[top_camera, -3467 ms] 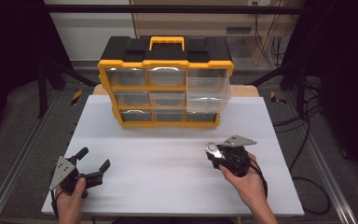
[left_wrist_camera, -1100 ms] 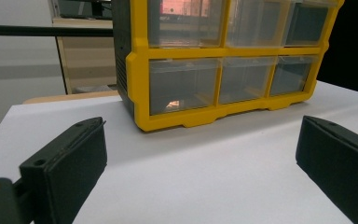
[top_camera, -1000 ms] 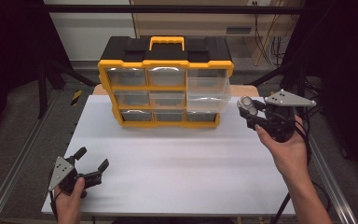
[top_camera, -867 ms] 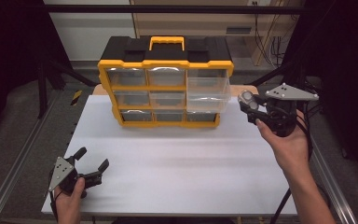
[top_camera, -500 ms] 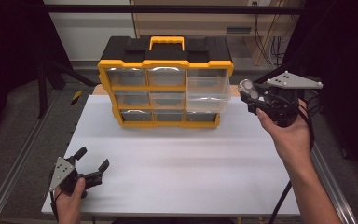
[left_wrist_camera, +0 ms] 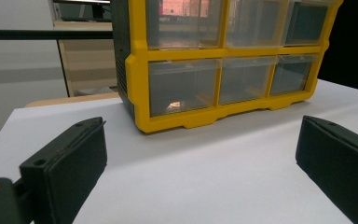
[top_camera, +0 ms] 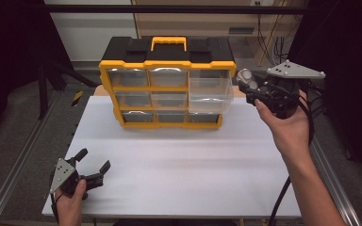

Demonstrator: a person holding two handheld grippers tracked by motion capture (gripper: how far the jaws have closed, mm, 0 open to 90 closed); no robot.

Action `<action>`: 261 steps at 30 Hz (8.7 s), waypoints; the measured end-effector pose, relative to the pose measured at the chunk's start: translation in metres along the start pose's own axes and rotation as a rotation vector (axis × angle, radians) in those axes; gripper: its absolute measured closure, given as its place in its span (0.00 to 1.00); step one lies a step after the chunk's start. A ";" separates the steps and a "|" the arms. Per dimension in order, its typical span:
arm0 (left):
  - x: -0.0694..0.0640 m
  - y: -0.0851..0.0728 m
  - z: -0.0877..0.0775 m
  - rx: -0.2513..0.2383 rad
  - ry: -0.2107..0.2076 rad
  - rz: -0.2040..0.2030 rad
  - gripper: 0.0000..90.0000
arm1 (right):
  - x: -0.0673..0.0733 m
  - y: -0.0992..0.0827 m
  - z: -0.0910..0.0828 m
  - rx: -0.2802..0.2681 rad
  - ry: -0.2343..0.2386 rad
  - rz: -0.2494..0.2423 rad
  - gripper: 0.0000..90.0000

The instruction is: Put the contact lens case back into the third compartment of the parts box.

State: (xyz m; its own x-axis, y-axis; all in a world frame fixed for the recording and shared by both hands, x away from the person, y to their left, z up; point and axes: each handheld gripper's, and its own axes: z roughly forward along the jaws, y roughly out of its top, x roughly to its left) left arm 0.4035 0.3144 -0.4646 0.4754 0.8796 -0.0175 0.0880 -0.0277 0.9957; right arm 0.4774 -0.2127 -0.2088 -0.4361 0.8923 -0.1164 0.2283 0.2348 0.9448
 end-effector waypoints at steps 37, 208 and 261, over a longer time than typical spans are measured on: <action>0.001 0.000 0.000 -0.002 0.002 0.003 0.02 | 0.026 0.018 0.021 -0.017 0.048 -0.023 0.55; 0.003 0.000 -0.002 -0.006 0.000 -0.013 0.01 | -0.013 -0.095 -0.014 -0.269 0.034 0.082 0.03; -0.010 0.000 -0.015 -0.007 -0.005 -0.022 0.00 | 0.010 -0.254 0.006 -0.141 0.200 0.136 0.08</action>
State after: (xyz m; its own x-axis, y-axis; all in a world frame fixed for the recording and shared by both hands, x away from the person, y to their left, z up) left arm 0.3856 0.3129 -0.4634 0.4781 0.8774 -0.0399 0.0927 -0.0052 0.9957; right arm 0.4201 -0.2608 -0.4514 -0.5761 0.8149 0.0639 0.1790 0.0494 0.9826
